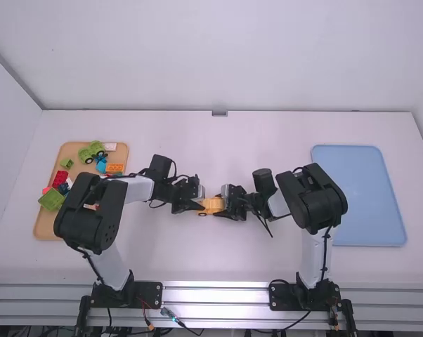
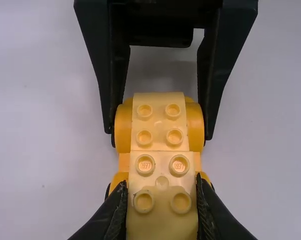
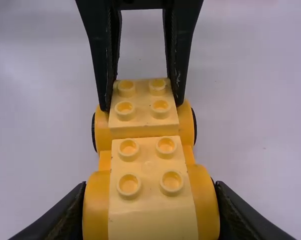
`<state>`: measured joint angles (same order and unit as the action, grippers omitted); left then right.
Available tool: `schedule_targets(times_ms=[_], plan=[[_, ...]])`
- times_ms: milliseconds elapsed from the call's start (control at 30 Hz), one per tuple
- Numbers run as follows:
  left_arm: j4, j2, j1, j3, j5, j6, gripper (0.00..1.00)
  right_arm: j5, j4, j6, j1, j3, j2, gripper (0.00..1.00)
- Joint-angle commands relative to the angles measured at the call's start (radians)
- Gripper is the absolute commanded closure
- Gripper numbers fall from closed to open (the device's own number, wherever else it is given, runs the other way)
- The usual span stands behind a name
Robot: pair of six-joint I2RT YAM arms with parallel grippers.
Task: Assemble lego blocks to make yellow taxi
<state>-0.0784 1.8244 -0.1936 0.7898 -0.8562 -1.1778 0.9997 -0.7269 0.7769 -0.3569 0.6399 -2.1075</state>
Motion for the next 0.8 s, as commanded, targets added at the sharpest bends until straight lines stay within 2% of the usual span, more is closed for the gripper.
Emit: schedule_targets(times_ms=[0,100,167,200,300,500,567,600,667,700,767], plan=[[-0.014,0.016,-0.009,0.002,-0.044,-0.034,0.73,-0.027,0.01,-0.01,0.003,0.001,-0.013,0.53],[-0.012,0.016,-0.009,0.002,-0.044,-0.034,0.57,-0.027,0.01,-0.01,0.003,0.001,-0.013,0.52],[-0.011,0.016,-0.009,0.002,-0.044,-0.034,0.39,-0.028,0.01,-0.01,0.003,0.001,-0.013,0.51],[-0.011,0.016,-0.009,0.006,-0.045,-0.027,0.05,-0.027,0.01,-0.01,0.003,0.001,-0.013,0.51],[-0.042,0.009,-0.008,0.032,-0.045,-0.016,0.01,-0.028,0.01,-0.01,0.003,0.001,-0.013,0.5],[-0.193,-0.04,0.011,0.121,-0.045,-0.016,0.01,-0.029,0.01,-0.013,0.002,0.001,-0.013,0.5],[-0.245,-0.054,0.017,0.152,-0.046,-0.03,0.14,-0.028,0.01,-0.013,0.003,0.001,-0.013,0.5],[-0.248,-0.055,0.017,0.153,-0.046,-0.032,0.16,-0.028,0.01,-0.013,0.003,0.001,-0.013,0.5],[-0.269,-0.055,0.009,0.155,-0.077,-0.078,0.94,-0.028,0.01,-0.01,0.002,0.001,-0.013,0.5],[-0.267,-0.054,0.009,0.147,-0.084,-0.08,0.98,-0.028,0.009,-0.01,0.003,0.001,-0.013,0.5],[-0.243,-0.053,0.009,0.13,-0.1,-0.079,0.98,-0.028,0.01,-0.011,0.003,0.001,-0.013,0.5]])
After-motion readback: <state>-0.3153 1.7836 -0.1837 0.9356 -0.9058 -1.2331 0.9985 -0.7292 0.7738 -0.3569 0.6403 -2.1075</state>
